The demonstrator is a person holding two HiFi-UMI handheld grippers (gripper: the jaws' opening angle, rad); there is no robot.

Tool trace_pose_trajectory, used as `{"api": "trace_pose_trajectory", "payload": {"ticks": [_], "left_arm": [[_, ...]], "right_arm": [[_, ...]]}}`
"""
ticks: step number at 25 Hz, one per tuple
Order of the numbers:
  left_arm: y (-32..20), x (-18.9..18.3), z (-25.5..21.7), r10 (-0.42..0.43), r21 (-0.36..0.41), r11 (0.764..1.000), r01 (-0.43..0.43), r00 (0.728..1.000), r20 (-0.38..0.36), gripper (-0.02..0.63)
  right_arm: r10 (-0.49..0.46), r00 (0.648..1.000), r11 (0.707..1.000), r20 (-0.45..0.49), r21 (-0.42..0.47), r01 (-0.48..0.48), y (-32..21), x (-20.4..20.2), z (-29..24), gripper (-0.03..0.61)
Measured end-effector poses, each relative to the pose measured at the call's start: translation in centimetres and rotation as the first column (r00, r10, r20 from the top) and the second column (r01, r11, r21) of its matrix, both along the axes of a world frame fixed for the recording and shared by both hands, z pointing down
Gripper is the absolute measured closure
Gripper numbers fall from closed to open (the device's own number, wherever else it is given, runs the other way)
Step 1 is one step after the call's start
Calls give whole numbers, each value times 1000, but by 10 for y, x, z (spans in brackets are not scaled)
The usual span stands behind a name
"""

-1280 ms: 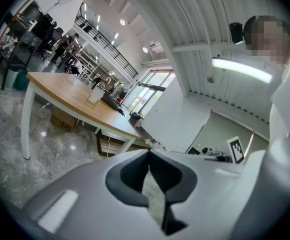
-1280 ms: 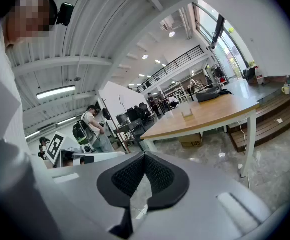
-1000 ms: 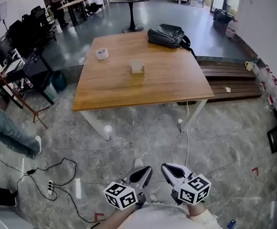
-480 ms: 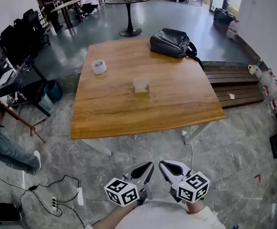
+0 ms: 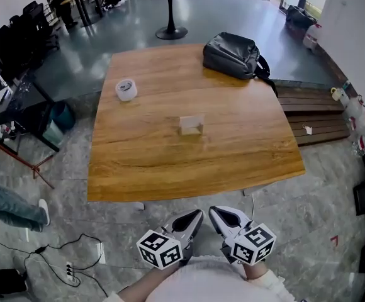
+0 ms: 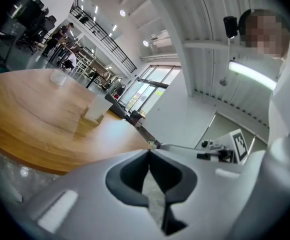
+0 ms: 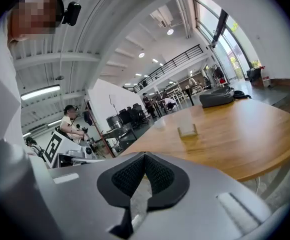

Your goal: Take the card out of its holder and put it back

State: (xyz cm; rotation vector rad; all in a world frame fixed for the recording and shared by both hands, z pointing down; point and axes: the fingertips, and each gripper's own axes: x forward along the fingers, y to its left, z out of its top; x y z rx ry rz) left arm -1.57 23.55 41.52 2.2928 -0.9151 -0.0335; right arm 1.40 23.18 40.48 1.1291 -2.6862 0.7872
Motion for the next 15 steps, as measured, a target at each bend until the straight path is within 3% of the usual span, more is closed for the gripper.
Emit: {"api": "trace_pose_trajectory", "payload": {"ticks": [7,15], "left_arm": [[-88,-6,-7,-63,40,997,63,998,13,606],[-179,4,-13,-139,31,990,139,990,-3,606]], "right_arm": [[-54,999,998,-7,28,54,-86,-3,-7,584],[-131,991,990,-27,40,132,-176,15,-16,584]]}}
